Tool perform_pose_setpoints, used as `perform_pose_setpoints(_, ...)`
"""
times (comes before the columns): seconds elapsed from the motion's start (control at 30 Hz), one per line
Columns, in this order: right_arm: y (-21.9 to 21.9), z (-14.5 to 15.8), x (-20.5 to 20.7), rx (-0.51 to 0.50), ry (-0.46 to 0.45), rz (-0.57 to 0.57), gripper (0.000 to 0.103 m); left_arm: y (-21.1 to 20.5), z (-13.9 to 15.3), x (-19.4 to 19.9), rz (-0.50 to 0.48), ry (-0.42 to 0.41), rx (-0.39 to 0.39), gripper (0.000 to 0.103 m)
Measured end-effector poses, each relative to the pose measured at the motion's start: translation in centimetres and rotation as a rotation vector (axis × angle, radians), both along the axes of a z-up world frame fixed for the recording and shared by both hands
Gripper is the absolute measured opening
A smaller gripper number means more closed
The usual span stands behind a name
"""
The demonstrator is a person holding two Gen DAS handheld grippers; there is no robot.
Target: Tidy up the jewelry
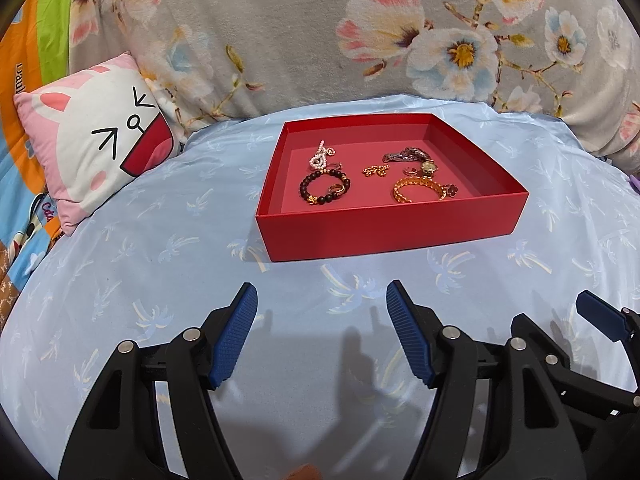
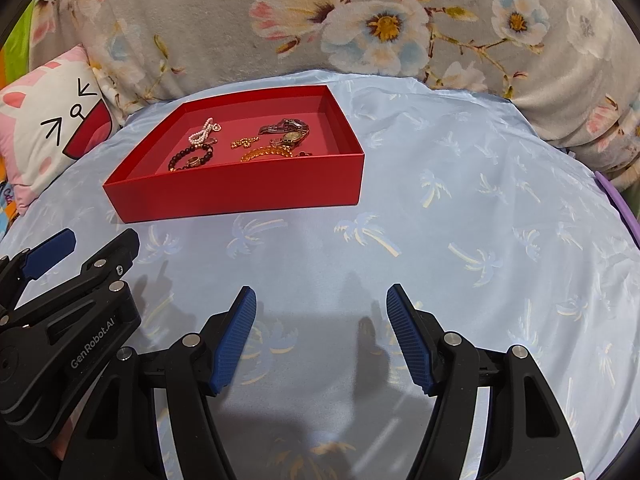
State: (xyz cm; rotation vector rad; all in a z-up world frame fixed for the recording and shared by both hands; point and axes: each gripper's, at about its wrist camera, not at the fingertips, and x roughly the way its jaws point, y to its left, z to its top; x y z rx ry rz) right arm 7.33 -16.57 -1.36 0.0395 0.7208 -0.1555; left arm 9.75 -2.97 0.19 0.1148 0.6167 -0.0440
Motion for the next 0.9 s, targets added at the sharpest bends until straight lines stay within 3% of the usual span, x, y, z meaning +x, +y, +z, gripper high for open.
perform_pose_setpoints(0.9, -0.03, -0.07, 0.07, 0.0, 0.005, -0.003, 0.067, -0.31, -0.01, -0.14, -0.005, -0.002, -0.007, 0.064)
